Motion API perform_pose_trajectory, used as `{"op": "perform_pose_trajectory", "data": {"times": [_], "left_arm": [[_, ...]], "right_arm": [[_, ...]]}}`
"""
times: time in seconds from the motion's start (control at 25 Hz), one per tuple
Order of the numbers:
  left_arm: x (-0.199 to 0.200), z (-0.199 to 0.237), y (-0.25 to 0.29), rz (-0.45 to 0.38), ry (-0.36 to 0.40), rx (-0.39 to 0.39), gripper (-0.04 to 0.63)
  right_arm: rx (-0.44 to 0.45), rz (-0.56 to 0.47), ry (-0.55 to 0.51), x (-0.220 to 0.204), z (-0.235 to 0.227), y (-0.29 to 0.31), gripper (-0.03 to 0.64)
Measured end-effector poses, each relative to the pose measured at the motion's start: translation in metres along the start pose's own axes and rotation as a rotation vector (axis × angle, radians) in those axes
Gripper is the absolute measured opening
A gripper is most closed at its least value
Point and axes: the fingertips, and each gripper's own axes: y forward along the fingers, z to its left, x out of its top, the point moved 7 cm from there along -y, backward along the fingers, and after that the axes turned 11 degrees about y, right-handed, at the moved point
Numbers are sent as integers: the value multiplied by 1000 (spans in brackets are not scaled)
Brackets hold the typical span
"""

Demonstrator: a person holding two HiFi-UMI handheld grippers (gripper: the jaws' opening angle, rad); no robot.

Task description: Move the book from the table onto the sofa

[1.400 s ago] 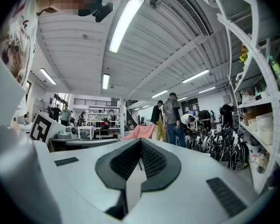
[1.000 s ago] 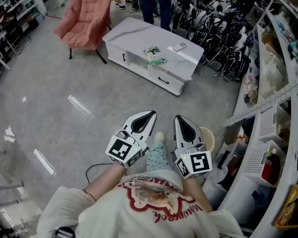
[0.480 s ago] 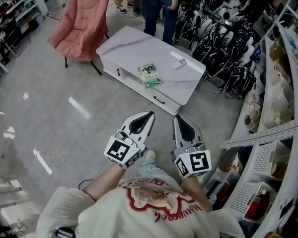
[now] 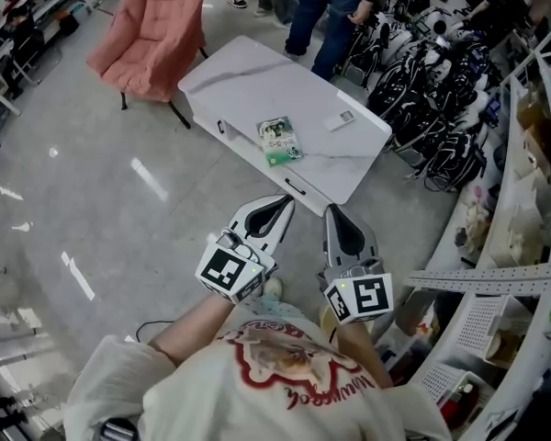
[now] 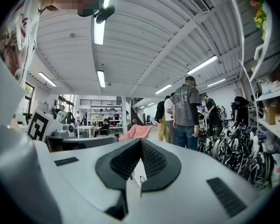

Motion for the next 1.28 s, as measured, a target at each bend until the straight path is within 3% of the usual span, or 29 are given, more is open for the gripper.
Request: {"op": "perform_pose_trajectory", "data": {"times": [0.6, 0.92, 1.28], "left_arm": [[-32, 42, 32, 34, -32, 26, 5], [-51, 113, 101, 26, -41, -1, 5], [-59, 223, 184, 53, -33, -48, 5]], "right_arm": [[32, 24, -3, -5, -28, 53, 0], [0, 17, -21, 2, -73, 140, 0], [-29, 17, -11, 19, -115, 272, 0]]}}
